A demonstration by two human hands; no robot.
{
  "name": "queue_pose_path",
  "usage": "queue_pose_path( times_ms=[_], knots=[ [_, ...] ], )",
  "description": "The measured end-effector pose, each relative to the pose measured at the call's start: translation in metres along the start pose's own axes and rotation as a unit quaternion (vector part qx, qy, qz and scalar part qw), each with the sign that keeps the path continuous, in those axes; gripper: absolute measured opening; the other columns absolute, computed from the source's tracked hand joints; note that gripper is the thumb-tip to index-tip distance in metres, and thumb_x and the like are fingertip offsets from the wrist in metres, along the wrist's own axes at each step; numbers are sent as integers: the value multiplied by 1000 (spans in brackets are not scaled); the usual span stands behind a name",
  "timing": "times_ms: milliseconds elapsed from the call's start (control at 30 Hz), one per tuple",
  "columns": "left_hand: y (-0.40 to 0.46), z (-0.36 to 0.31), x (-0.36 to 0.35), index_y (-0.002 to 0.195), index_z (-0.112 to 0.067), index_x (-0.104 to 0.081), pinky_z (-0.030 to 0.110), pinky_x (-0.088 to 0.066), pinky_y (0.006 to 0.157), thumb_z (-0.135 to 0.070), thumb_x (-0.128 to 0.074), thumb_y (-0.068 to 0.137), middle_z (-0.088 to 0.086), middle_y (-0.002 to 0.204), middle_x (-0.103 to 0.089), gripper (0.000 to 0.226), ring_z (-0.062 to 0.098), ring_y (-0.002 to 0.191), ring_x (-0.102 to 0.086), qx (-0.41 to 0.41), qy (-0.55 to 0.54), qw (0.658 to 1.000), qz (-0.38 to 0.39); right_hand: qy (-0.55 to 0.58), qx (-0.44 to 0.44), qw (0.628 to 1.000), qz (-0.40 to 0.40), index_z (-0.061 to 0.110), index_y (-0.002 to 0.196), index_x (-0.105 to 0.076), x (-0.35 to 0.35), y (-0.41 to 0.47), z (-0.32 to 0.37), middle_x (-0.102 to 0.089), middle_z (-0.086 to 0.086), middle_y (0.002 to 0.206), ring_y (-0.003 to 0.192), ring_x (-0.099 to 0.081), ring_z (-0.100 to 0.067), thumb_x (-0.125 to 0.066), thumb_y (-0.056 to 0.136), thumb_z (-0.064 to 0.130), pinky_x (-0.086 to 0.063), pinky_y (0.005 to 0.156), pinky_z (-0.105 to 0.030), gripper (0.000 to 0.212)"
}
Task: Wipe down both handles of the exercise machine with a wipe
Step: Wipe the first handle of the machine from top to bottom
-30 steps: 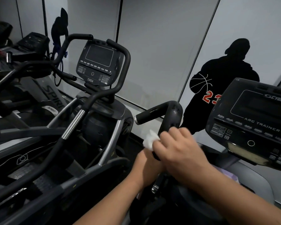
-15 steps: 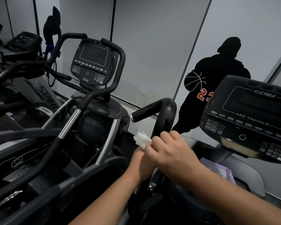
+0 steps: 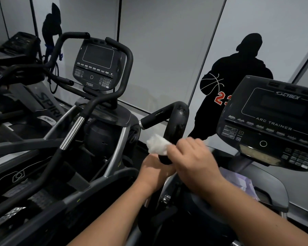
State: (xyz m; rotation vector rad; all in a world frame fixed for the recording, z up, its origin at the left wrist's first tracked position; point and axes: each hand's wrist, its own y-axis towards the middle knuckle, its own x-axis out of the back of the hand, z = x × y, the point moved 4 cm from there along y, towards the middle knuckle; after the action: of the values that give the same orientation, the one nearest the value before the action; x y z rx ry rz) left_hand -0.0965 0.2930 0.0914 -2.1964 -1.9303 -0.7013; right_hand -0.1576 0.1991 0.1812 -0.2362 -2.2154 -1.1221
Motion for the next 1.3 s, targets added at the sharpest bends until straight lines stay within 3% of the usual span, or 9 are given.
queue_pose_path(
  times_ms=[200, 400, 500, 667, 833, 967, 1067, 1233, 1300],
  knots=[
    [-6, -10, 6, 91, -32, -63, 5, -41, 56, -16, -72, 76, -13, 74, -68, 23, -7, 63, -61, 11, -86, 996, -26, 46, -65, 996, -28, 7, 83, -54, 2, 3, -20, -48, -11, 72, 62, -42, -29, -51, 83, 1, -35, 56, -40, 6],
    [-10, -12, 6, 82, -16, -64, 35, -50, 66, -18, -65, 65, 2, 74, -68, 17, 13, 71, -62, 7, -138, 990, -15, 93, -65, 993, -4, 8, 80, -54, -4, -5, -17, -51, -10, 74, 66, -43, -29, -50, 82, 11, -37, 57, -40, 5],
    [-11, -8, 8, 93, -19, -62, 30, -49, 65, -21, -72, 69, -2, 79, -67, 26, 15, 71, -60, 45, -130, 990, -21, 123, -179, 974, -69, 3, 82, -58, 6, 14, -39, -52, -12, 72, 66, -47, -31, -49, 82, 7, -38, 56, -40, 9],
    [-6, -14, 7, 87, -27, -61, 25, -46, 53, -28, -69, 72, -1, 78, -71, 16, 15, 73, -68, 34, -21, 999, -22, 71, -86, 993, -33, 1, 78, -60, 2, 8, -13, -50, -12, 72, 63, -46, -31, -58, 78, -3, -38, 54, -41, 5],
    [-10, -12, 10, 90, -23, -63, 17, -45, 53, -27, -75, 73, 3, 81, -73, 21, 15, 71, -67, 49, -58, 996, -43, 94, -180, 978, -45, 4, 77, -54, 6, 24, -21, -49, -10, 71, 64, -43, -31, -56, 71, 0, -24, 57, -35, 8],
    [-9, -16, 9, 70, -20, -61, 11, -36, 46, -31, -73, 74, -3, 59, -64, 17, 0, 50, -57, 32, -78, 996, -37, 26, -37, 999, -5, 11, 79, -50, 4, 19, 6, -44, -9, 70, 60, -38, -27, -52, 75, 6, -19, 59, -34, 7],
    [-8, -16, 9, 76, -17, -61, 21, -36, 48, -49, -66, 59, -6, 58, -62, 37, 5, 48, -50, 23, -73, 997, -29, -6, -110, 994, -22, 9, 83, -61, 10, 38, -17, -45, -9, 70, 59, -41, -29, -52, 77, 10, -18, 59, -33, 11],
    [-14, -15, 12, 71, -25, -59, 10, -37, 45, -26, -73, 72, -5, 61, -61, 14, -6, 49, -53, 22, -93, 995, -37, -38, 40, 998, 12, 10, 78, -57, 3, 31, 7, -47, -10, 71, 60, -41, -26, -58, 78, 4, -22, 58, -36, 5],
    [-14, -11, 12, 78, -26, -61, 13, -40, 51, -27, -75, 73, -3, 69, -68, 15, -2, 57, -57, 15, -94, 995, -39, -40, 18, 999, 21, 11, 77, -55, 8, 42, -8, -47, -10, 72, 60, -44, -27, -55, 80, 6, -23, 58, -36, 5]
  ],
)
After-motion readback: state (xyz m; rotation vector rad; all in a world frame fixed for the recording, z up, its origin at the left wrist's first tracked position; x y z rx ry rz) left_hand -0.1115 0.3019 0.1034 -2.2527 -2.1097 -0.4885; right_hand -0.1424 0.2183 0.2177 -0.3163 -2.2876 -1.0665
